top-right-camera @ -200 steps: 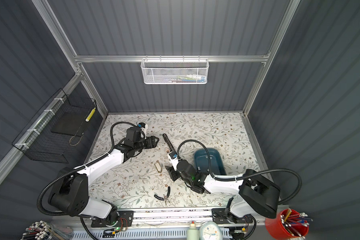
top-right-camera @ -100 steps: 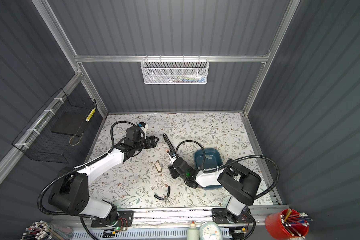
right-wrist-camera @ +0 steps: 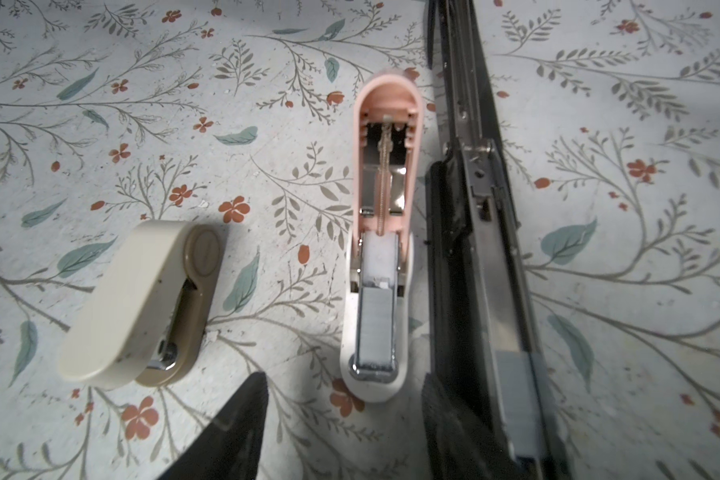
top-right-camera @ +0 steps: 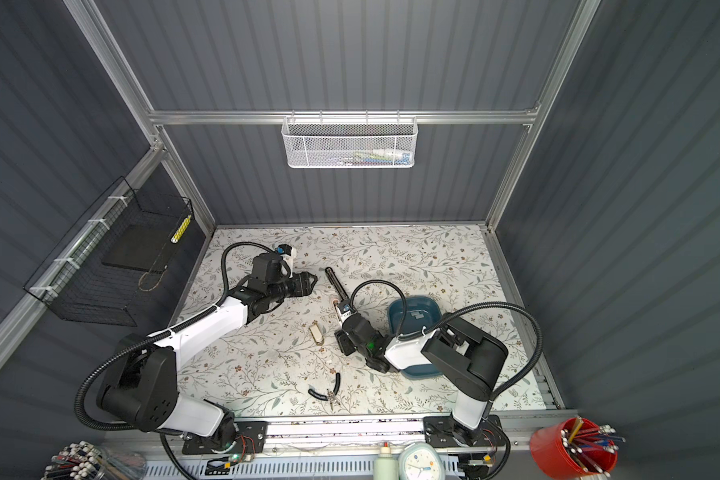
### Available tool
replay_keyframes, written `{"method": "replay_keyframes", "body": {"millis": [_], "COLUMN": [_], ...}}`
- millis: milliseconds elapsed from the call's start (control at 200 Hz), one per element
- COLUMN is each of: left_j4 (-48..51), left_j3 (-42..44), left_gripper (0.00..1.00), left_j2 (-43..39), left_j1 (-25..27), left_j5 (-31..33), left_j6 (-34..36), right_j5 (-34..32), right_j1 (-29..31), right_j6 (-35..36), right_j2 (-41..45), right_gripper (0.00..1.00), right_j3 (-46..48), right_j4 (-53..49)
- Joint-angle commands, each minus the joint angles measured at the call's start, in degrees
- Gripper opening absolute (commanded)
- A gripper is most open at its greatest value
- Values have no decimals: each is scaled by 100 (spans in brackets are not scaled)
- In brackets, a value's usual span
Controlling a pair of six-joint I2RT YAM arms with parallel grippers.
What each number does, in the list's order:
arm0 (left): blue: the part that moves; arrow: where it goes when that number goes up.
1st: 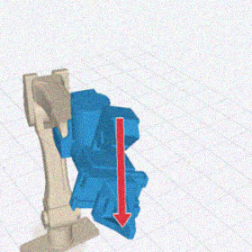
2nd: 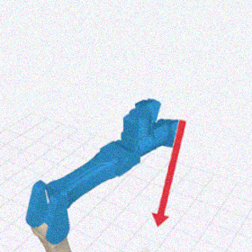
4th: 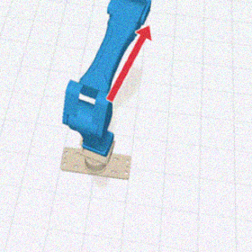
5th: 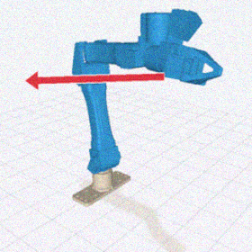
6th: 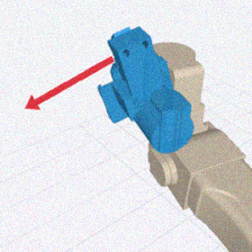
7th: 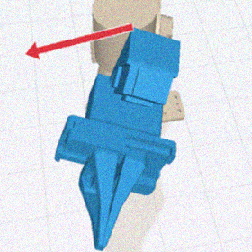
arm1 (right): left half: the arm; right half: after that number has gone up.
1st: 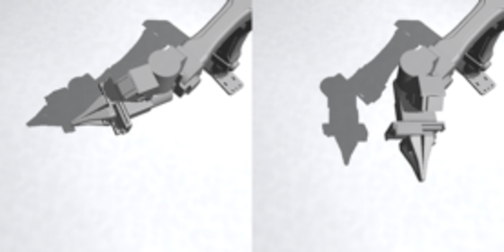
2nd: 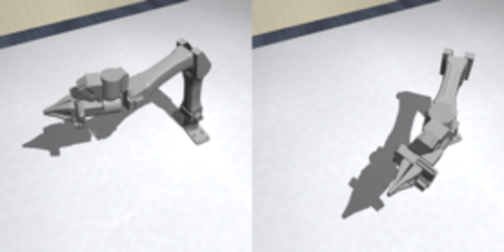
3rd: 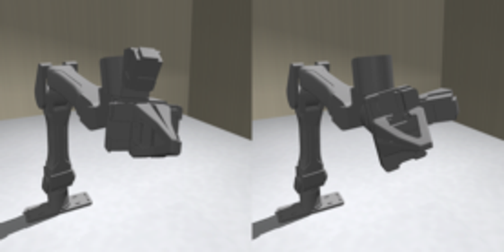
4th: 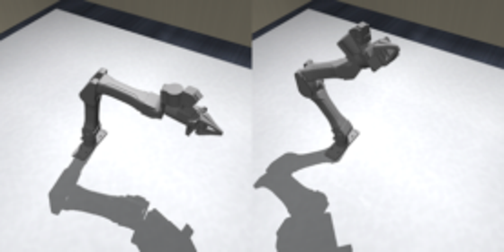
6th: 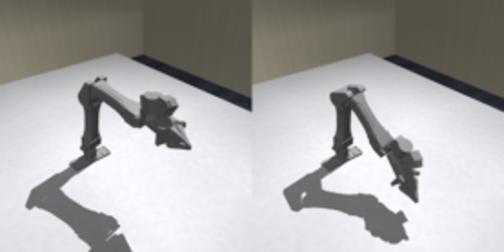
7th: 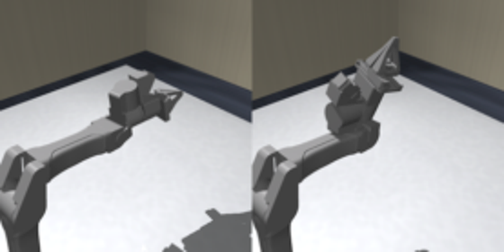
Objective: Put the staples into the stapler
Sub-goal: 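Lower the right gripper onto the pink stapler's lid while the left arm draws back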
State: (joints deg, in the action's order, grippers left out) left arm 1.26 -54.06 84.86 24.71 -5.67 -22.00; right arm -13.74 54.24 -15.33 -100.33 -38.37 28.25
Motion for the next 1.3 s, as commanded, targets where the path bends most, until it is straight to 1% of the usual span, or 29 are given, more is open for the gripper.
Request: {"method": "replay_keyframes", "body": {"millis": [0,175,335,465,660,781,851,941,1006,1161,1296], "left_j4": [68,67,76,83,128,98,-123,4,26,-41,-367], "left_j3": [-163,-176,-192,-214,-234,-190,30,135,215,302,509], "left_gripper": [68,68,65,65,65,65,65,62,61,60,60], "left_j2": [-172,-160,-69,-20,-22,-31,20,158,260,541,780], "left_j1": [-4,-1,-1,-1,-2,-2,-1,-6,-10,-1,-1], "left_j5": [-98,-118,-127,-171,-135,-156,-227,-184,-186,-466,-828], "left_j6": [112,115,74,45,52,35,-185,-344,-340,-367,-509], "right_j5": [-191,-228,-157,-100,-37,28,18,-132,-98,120,268], "right_j1": [-11,-19,-75,-102,-109,-106,-106,-107,-108,-106,-108], "right_j6": [-24,-40,-59,-32,77,134,186,241,291,346,425], "right_j2": [-199,-341,-449,-498,-592,-609,-569,-548,-532,-498,-491], "right_gripper": [63,63,55,46,38,34,31,29,28,25,23], "right_j3": [-169,-310,-386,-399,-423,-443,-486,-488,-441,-315,-198], "right_j4": [-151,-267,-301,-305,-241,-274,-371,-435,-372,-171,49]}}
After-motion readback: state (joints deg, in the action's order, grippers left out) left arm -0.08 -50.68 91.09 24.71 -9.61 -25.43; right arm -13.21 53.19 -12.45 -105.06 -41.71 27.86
